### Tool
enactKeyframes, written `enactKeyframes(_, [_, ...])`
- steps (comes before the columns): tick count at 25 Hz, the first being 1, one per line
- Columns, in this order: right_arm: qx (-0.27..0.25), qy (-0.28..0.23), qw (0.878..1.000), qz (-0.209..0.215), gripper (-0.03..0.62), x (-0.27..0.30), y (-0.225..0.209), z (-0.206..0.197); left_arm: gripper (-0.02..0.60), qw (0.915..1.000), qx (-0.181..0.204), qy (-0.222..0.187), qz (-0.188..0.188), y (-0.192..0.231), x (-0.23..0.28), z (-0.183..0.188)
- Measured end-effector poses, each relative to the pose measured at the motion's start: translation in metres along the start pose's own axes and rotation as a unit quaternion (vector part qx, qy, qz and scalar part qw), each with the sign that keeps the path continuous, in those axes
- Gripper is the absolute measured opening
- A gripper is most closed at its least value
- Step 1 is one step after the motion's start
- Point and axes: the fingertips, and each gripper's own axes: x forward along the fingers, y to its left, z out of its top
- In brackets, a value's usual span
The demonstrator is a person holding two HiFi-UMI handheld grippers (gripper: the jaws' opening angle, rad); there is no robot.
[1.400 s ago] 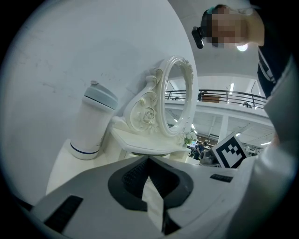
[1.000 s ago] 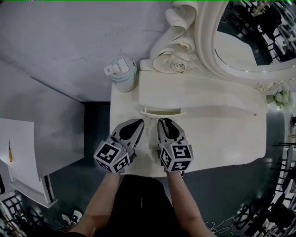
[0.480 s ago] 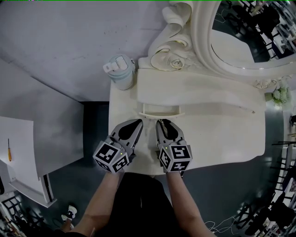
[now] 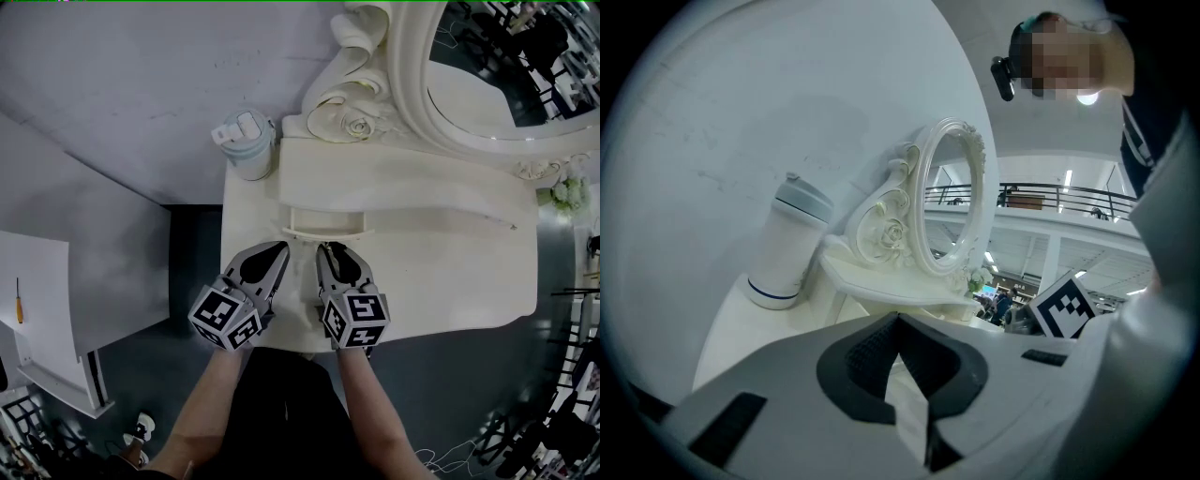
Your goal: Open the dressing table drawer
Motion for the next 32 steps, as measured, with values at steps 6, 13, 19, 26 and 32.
enactKeyframes(6, [0.0, 0.002, 1.0, 0.001, 0.106, -0.003, 0.001, -0.001, 0.006, 1.0, 0.0, -0.001, 0.002, -0.002, -0.001, 0.001])
enactKeyframes(13, [0.0, 0.001, 1.0, 0.003, 0.106, -0.006, 0.002, -0.004, 0.006, 1.0, 0.001, -0.001, 0.0, -0.005, 0.0, 0.0])
enactKeyframes(19, [0.0, 0.002, 1.0, 0.006, 0.106, -0.009, 0.003, -0.006, 0.006, 1.0, 0.001, -0.001, -0.001, -0.009, 0.0, -0.002])
enactKeyframes(26, [-0.002, 0.003, 1.0, 0.006, 0.106, -0.013, 0.005, -0.008, 0.006, 1.0, 0.002, -0.001, -0.002, -0.012, -0.002, 0.0])
enactKeyframes(32, [-0.003, 0.005, 1.0, 0.006, 0.106, -0.014, 0.006, -0.01, 0.006, 1.0, 0.002, -0.002, -0.002, -0.012, -0.004, -0.001])
